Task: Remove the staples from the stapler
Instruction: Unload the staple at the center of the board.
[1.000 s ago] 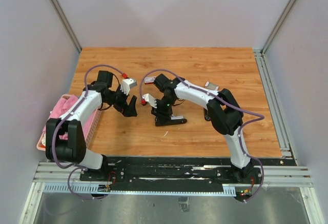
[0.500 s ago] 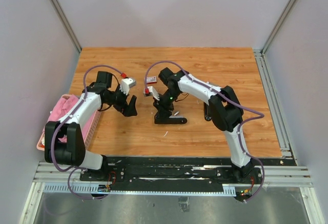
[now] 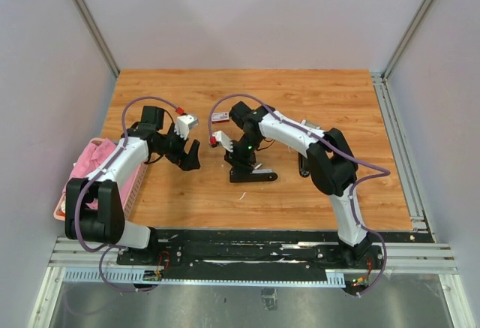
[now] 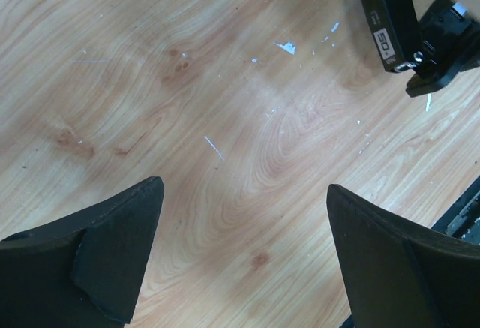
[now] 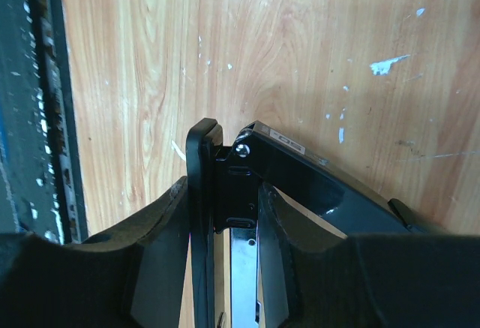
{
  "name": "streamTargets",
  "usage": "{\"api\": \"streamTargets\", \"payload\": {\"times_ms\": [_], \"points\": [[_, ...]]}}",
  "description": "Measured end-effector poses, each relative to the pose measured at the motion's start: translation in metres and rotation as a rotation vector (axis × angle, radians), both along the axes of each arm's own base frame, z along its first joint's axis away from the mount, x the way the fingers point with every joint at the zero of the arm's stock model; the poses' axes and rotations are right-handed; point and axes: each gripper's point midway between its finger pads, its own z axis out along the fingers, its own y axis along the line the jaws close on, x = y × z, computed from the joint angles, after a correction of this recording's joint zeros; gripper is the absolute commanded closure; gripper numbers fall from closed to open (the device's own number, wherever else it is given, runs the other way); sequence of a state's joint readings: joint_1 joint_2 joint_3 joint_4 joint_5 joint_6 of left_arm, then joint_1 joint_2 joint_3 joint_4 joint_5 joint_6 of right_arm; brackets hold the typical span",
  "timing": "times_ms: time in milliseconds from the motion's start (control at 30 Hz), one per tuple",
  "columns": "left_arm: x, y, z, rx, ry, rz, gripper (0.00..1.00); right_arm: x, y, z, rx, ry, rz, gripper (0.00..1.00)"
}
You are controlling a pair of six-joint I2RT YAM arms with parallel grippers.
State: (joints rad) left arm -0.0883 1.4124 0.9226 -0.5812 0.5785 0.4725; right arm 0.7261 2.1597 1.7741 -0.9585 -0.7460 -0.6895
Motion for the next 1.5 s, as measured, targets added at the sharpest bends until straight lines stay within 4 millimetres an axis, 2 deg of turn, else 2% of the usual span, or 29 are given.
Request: {"api": "streamTargets", "payload": {"times_ms": [167,367,500,633,767,833,967,1233,1333,1500], "points": [[0.005,0.004,0.001,0.018,-0.02,0.026,0.05,-0.014,-0.005,0.001,-0.076,-0.159,0.085,0.83],[0.012,0.009,0.002,0.041,-0.044,0.06,0.04,-0.033,-0.001,0.023,-0.113,-0.415,0.212,0.83],[0.015,0.012,0.002,0.057,-0.051,0.077,0.03,-0.035,-0.001,0.033,-0.138,-0.588,0.274,0.84],[0.019,0.015,0.007,0.069,-0.064,0.091,0.03,-0.03,-0.008,0.033,-0.192,-0.74,0.315,0.84],[0.035,0.015,0.031,0.067,-0.13,0.101,0.0,-0.018,-0.017,0.028,-0.253,-0.89,0.34,0.84],[0.04,0.015,0.05,0.059,-0.183,0.106,0.02,-0.009,-0.021,0.027,-0.279,-0.959,0.346,0.84],[0.042,0.013,0.085,0.039,-0.284,0.104,0.02,0.003,-0.025,0.032,-0.296,-1.067,0.353,0.84],[0.053,-0.002,0.128,-0.017,-0.355,0.053,0.02,0.01,-0.018,0.045,-0.261,-1.243,0.387,0.83],[0.057,-0.024,0.144,-0.03,-0.378,-0.006,0.02,0.003,-0.011,0.044,-0.256,-1.279,0.424,0.83],[0.058,-0.075,0.169,-0.083,-0.386,-0.145,0.02,0.0,-0.005,0.044,-0.251,-1.32,0.456,0.83]]}}
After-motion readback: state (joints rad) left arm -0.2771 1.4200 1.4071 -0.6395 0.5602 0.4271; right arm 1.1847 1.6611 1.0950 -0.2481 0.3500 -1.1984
